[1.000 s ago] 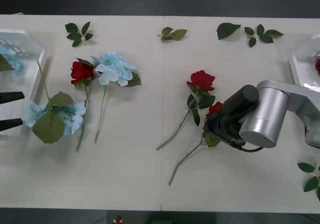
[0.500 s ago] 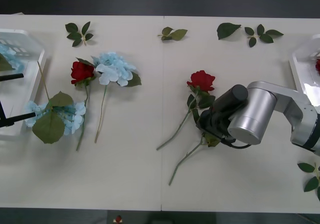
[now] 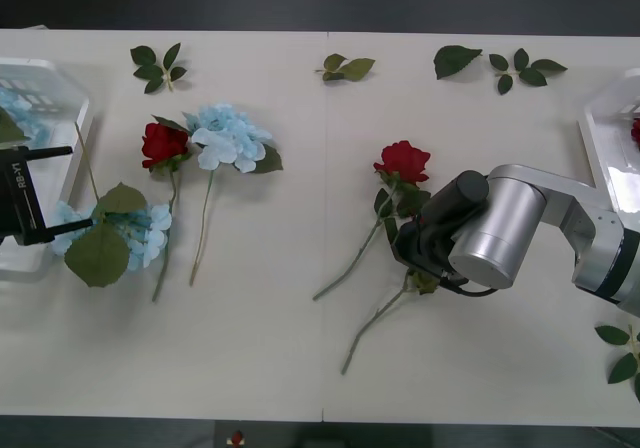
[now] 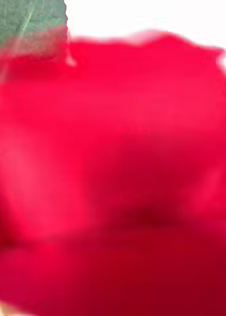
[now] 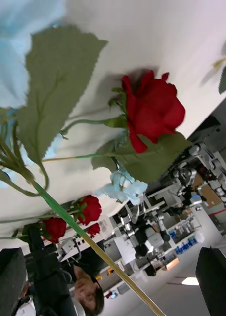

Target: Put the red flowers into the right box and the blue flowers into the left box

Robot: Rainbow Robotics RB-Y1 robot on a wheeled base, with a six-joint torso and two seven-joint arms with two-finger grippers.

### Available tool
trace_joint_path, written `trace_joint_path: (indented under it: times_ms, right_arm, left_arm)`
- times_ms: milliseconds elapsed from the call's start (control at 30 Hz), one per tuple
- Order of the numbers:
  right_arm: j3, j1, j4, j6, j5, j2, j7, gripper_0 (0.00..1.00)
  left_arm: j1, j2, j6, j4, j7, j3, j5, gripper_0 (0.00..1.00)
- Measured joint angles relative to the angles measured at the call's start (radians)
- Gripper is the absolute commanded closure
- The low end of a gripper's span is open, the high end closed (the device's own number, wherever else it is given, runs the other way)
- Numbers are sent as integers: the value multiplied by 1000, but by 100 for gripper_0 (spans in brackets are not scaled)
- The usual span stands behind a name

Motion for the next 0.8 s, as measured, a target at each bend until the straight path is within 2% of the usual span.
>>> trace_joint_path:
  times_ms: [233,400,533,567,600,667,700,733,800]
  right_arm:
    - [0,0,0,-2,0,0,4,100]
    - [0,-11,0,-61,17,-9,16,100]
    - [0,-80,-6,-67,-63,-75,188,100]
    - [0,-107,-10,-67,-100,-104,246,100]
    - [0,-134,-13,-67,-132,-131,302,100]
    - [0,-194,-13,-59,-198,-193,378,100]
    - [0,-225,-11,-42,-233,-224,406,100]
    - [0,-254,-5,-19,-266,-253,431,100]
    - [-1,-305,21,31,-322,-303,517,100]
  left_arm:
    - [0,-61,0,0,26,0,-81,0]
    - [-1,-96,0,0,26,-6,-123,0]
    - [-13,-141,0,0,26,-11,-204,0]
    - [-19,-156,0,0,26,-11,-231,20]
    - [-25,-170,0,0,26,-11,-254,49]
    - [-38,-198,0,0,26,-11,-290,73]
    - [-44,-211,0,0,26,-11,-310,93]
    - [-51,-223,0,0,27,-11,-326,100]
    - [-62,-241,0,0,27,-11,-346,100]
